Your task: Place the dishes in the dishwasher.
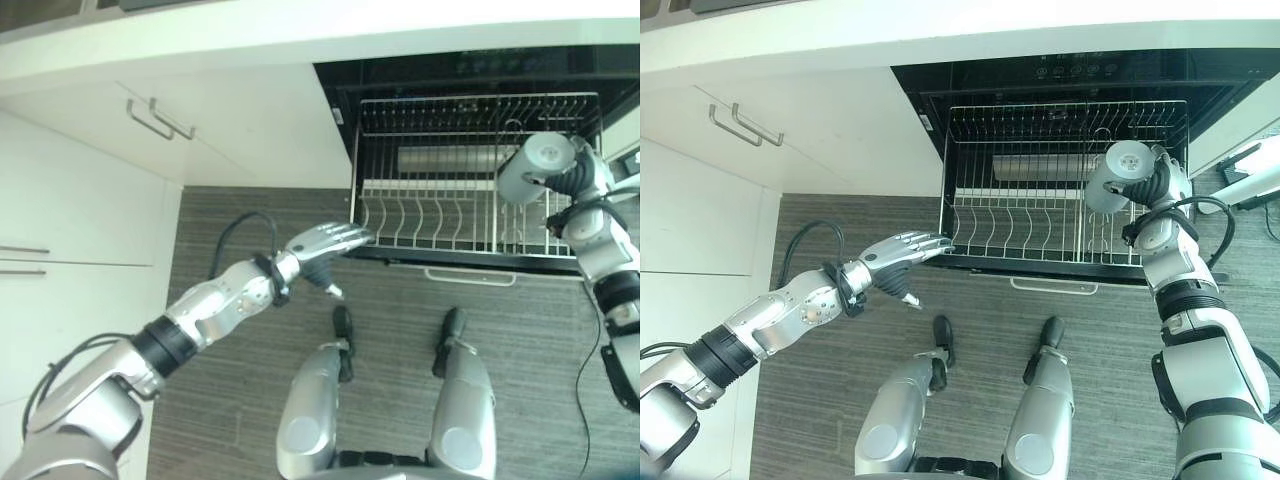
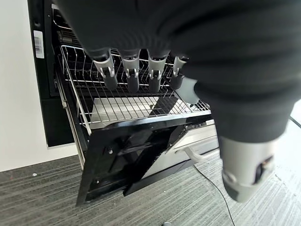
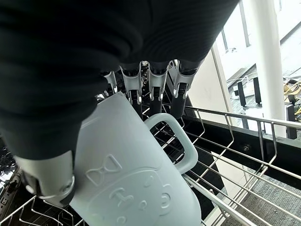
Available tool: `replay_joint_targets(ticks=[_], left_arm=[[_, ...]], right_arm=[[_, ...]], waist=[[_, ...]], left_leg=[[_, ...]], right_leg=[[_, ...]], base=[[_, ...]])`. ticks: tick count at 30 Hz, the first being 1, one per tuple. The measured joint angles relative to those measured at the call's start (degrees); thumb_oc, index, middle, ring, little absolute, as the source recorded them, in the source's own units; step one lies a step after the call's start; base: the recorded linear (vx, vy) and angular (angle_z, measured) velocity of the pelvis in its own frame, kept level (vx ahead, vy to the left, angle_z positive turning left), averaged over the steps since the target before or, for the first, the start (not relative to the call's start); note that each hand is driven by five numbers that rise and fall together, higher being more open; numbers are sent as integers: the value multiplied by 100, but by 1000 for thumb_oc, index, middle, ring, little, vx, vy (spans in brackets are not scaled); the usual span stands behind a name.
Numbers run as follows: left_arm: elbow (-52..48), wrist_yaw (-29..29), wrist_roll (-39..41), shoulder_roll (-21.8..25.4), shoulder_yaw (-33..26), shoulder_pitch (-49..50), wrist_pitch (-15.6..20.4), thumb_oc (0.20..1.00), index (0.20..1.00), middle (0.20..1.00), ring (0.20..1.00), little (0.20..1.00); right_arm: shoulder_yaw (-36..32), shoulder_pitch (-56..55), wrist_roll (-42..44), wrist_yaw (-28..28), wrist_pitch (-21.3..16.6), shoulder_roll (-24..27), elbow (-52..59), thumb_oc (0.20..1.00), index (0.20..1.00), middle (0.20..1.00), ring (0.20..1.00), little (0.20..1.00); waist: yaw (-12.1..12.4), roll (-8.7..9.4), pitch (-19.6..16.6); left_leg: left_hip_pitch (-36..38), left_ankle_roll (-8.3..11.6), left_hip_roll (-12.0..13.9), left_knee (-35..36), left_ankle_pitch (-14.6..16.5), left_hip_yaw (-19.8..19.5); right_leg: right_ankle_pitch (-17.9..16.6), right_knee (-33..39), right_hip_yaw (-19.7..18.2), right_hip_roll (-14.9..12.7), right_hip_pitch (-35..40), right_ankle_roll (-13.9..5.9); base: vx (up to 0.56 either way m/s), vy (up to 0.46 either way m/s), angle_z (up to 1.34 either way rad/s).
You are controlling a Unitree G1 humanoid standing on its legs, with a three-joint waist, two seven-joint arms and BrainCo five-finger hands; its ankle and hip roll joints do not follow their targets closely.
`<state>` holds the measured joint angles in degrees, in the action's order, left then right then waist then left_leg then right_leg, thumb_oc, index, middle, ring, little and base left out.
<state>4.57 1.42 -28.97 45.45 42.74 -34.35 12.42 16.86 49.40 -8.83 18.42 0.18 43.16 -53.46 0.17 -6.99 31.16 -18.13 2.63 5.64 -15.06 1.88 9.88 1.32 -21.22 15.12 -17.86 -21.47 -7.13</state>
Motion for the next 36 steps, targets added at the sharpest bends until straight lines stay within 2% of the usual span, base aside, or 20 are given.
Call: replay_joint_targets(ticks=[5,6,11,19,26,29,30,32,33,36], left_arm=[[-2,2,-3,0,-4,-5,-1,1000,1000,1000,1000,1000],[-1,2,-7,3,-6,-13,-4,1000,1000,1000,1000,1000],[4,63,-129,6,-11,-50,-3,1000,1000,1000,1000,1000],[-13,124,-139,5,-13,-52,-4,1000,1000,1000,1000,1000],[-59,215,-138,3,-15,-50,-16,1000,1000,1000,1000,1000],[-135,232,-143,-11,-48,19,-28,1000,1000,1000,1000,1000],[-137,237,-146,-24,-64,54,-73,1000,1000,1000,1000,1000],[-168,245,-156,-139,-269,300,-153,1000,1000,1000,1000,1000],[-200,243,-160,-232,-314,409,-185,1000,1000,1000,1000,1000],[-229,159,-376,-305,-344,570,-273,1000,1000,1000,1000,1000]], right_arm=[[-112,-138,-10,-2,64,-235,-3,200,200,200,200,200],[-99,-200,-13,-66,80,-324,-62,1000,1000,1000,1000,1000],[-46,-202,-10,-91,314,-517,-408,1000,1000,1000,1000,1000],[-60,-346,-133,396,299,-528,-213,1000,1000,1000,1000,1000],[-186,-362,-112,509,279,-549,-212,1000,1000,1000,1000,1000],[-476,-535,625,749,31,-589,81,1000,1000,1000,1000,1000],[-763,-697,1315,822,-108,-697,388,1000,1000,1000,1000,1000],[-1423,-948,2013,1020,-435,-1040,871,1000,1000,1000,1000,1000],[-1765,-1141,2157,1151,-679,-1139,1204,1000,1000,1000,1000,1000],[-1749,-1494,2360,1353,-965,-1218,2331,1000,1000,1000,1000,1000]], waist=[[-19,81,1],[-22,81,1],[19,80,1],[-3,78,1],[-2,76,2],[-14,60,3],[-46,56,2],[-135,42,2],[-138,-12,4],[-301,-85,5]], left_leg=[[0,0,27,-4,1,10],[-1,0,25,-4,1,12],[-97,1,9,-15,-1,15],[-80,-10,-45,-32,5,30],[-82,-17,-44,-39,9,34],[-82,-25,-48,-44,15,41],[-82,-31,-50,-48,20,54],[-75,-53,-56,-95,60,100],[-73,-70,-76,-95,74,160],[-70,-102,-116,-102,97,224]], right_leg=[[-4,3,-7,23,-8,14],[-4,3,-9,22,-10,14],[-5,-20,-5,-1,-105,17],[-6,-49,-31,-60,-104,14],[-5,-50,-35,-63,-105,13],[-5,-48,-44,-65,-108,13],[-5,-48,-56,-68,-115,12],[-9,-48,-109,-70,-127,7],[-24,-45,-182,-84,-165,-14],[-45,-42,-244,-122,-201,-44]], base=[[0,0,0],[0,0,0],[0,-3,2],[2,4,0],[0,0,0],[30,42,-1],[39,73,-3],[41,98,-12],[38,108,-18],[38,97,-8]])
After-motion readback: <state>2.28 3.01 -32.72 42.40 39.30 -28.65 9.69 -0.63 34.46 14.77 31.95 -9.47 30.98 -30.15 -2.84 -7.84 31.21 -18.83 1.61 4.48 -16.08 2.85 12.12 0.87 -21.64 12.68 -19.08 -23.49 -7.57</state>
